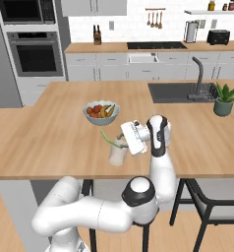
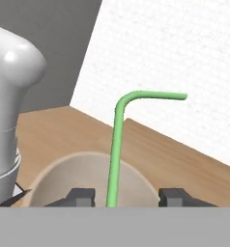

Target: Take a straw from the drawer in front and place it inside the glass cup on the dining counter.

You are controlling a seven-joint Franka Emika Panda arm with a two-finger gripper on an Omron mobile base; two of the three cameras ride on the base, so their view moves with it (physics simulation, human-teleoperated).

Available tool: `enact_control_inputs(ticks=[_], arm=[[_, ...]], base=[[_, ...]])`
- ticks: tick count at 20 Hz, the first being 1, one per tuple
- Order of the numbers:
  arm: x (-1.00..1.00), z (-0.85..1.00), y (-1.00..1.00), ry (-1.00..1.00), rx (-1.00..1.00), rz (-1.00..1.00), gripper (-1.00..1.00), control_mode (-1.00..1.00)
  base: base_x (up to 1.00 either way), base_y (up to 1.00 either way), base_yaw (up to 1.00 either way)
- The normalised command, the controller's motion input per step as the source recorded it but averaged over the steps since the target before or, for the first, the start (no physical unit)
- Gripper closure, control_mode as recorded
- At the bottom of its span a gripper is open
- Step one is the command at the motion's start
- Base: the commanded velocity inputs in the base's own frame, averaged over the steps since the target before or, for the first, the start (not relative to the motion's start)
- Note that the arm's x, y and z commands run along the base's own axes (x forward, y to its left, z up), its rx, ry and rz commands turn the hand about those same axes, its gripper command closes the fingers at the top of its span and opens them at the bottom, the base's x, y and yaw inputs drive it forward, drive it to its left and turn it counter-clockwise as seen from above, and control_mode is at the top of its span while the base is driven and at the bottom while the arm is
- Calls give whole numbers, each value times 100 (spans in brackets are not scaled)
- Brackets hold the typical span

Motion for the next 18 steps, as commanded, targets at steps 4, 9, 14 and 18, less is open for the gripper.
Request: enact_control_inputs(ticks=[4,9,14,18], arm=[[0,-24,-1,-14,0,1,-100,-100],[0,-17,18,-14,-6,1,-100,-100],[-2,-13,92,-1,-20,0,-100,-100],[0,-13,100,0,-24,0,-100,-100]], base=[[0,0,0],[0,0,0],[0,0,0],[0,0,0]])
